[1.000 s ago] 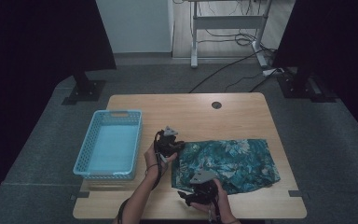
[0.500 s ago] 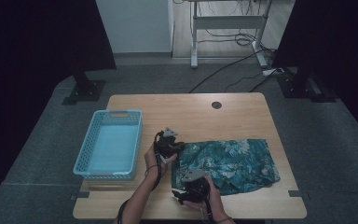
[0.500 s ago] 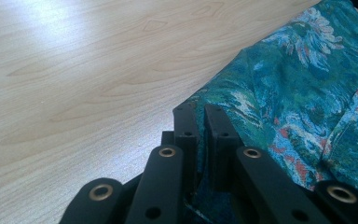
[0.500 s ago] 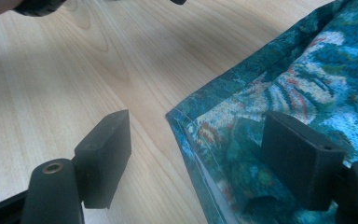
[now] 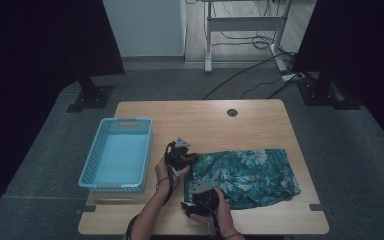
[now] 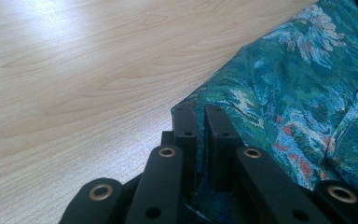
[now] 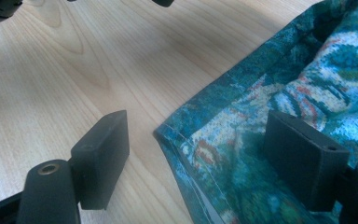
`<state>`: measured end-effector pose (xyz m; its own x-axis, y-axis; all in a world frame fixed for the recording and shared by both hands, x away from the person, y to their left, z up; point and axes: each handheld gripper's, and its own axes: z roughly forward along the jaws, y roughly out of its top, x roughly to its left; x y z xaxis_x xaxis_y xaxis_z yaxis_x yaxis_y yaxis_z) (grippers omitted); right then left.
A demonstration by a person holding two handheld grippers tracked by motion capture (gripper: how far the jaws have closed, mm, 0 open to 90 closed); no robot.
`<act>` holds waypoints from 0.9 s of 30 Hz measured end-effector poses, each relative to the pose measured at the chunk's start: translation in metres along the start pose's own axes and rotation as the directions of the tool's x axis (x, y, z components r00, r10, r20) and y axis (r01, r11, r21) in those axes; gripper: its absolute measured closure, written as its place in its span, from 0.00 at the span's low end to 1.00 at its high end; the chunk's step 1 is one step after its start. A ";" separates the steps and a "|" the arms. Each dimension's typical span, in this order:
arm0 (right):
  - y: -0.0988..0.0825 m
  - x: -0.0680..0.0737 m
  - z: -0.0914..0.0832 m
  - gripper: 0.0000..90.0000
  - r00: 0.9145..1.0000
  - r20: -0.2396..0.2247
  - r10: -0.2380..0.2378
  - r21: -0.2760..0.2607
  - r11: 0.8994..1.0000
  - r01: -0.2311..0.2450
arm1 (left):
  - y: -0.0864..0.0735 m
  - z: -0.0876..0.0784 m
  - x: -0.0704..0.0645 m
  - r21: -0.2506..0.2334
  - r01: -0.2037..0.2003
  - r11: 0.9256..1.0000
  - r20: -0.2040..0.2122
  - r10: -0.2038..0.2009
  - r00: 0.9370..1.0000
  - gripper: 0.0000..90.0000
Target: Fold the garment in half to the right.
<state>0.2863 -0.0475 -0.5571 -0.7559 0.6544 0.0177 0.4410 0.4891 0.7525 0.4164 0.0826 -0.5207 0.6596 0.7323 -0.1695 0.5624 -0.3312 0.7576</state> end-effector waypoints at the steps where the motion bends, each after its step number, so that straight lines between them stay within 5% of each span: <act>1: 0.000 0.001 0.001 0.25 1.000 0.009 -0.005 -0.001 1.000 0.005 | 0.000 0.000 0.000 -0.001 0.000 1.000 0.001 0.000 1.000 0.94; 15: -0.001 -0.009 -0.003 0.37 0.990 0.134 0.046 -0.014 0.999 -0.044 | -0.003 0.001 -0.001 -0.002 0.000 1.000 0.001 0.000 1.000 0.94; 27: -0.004 -0.019 -0.010 0.79 0.990 0.136 0.037 -0.008 0.999 -0.036 | 0.002 -0.003 -0.002 -0.016 0.001 1.000 0.004 -0.001 1.000 0.94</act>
<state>0.2942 -0.0677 -0.5537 -0.6665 0.7442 -0.0438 0.4646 0.4606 0.7563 0.4153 0.0823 -0.5169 0.6607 0.7305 -0.1729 0.5554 -0.3206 0.7673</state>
